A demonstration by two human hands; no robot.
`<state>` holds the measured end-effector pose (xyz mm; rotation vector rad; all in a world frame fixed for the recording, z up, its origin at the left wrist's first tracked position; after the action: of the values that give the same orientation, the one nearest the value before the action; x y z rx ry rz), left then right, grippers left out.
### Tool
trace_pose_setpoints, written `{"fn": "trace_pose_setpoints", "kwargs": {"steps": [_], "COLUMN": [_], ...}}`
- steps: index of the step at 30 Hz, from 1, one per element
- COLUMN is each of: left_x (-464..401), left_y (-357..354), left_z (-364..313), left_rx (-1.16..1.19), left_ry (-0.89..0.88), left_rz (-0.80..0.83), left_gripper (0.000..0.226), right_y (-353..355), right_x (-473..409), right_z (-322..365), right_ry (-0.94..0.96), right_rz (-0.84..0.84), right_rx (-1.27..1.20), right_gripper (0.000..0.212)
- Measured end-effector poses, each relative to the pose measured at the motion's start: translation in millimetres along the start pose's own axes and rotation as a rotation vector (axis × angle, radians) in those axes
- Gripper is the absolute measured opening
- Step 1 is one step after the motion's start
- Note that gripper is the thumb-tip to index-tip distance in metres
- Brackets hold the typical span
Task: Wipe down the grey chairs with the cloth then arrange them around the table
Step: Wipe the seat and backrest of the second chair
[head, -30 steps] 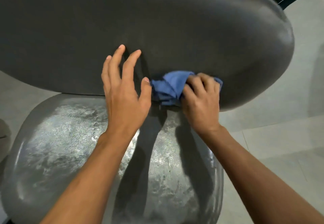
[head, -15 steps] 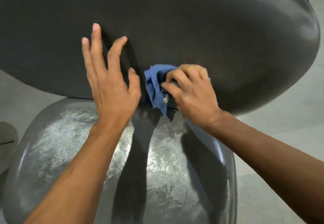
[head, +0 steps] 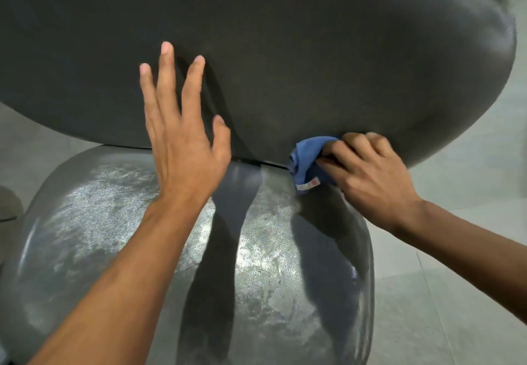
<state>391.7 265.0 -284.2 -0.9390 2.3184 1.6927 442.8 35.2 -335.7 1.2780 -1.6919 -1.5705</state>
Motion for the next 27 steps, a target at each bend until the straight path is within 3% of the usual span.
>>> {"fn": "trace_pose_setpoints", "kwargs": {"steps": [4,11,13,15,18,21,27], "left_x": [-4,-6,-5,-3,0,4,12], "left_y": [-1,0,-4,-9,-17,-23,-27], "left_z": [-16,-33,-36,-38,-39,-37,-32], "left_rx": [0.018,0.053,0.075,0.09,0.089,0.084,0.09], "left_ry": [-0.01,0.008,0.017,0.019,0.016,0.004,0.008], "left_rz": [0.006,-0.006,0.004,0.011,0.022,0.041,0.074], "left_gripper": [0.074,0.075,0.077,0.081,0.085,0.085,0.084], "right_y": [48,102,104,93,62,43,115], "right_x": [33,56,55,52,42,44,29], "right_z": [-39,-91,-91,-77,-48,-38,-94], "right_ry": [-0.174,-0.447,-0.524,-0.539,-0.452,-0.437,-0.594], "right_rz": [-0.059,-0.256,-0.363,-0.417,-0.367,-0.394,-0.744], "right_rx": [-0.044,-0.293,-0.249,-0.254,-0.235,-0.15,-0.185], "right_gripper": [0.034,0.028,0.022,0.021,0.039,0.026,0.016]}}
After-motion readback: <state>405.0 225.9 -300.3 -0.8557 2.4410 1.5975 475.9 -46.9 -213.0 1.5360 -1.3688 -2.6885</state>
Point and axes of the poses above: each hand's wrist, its own x-axis away from the middle knuckle, its own y-axis out of the back of the hand, z = x × y, the point moved 8 cm from there along -x, towards the middle knuckle, and after that the axes turned 4 degrees about -x, right-handed, at the moved point
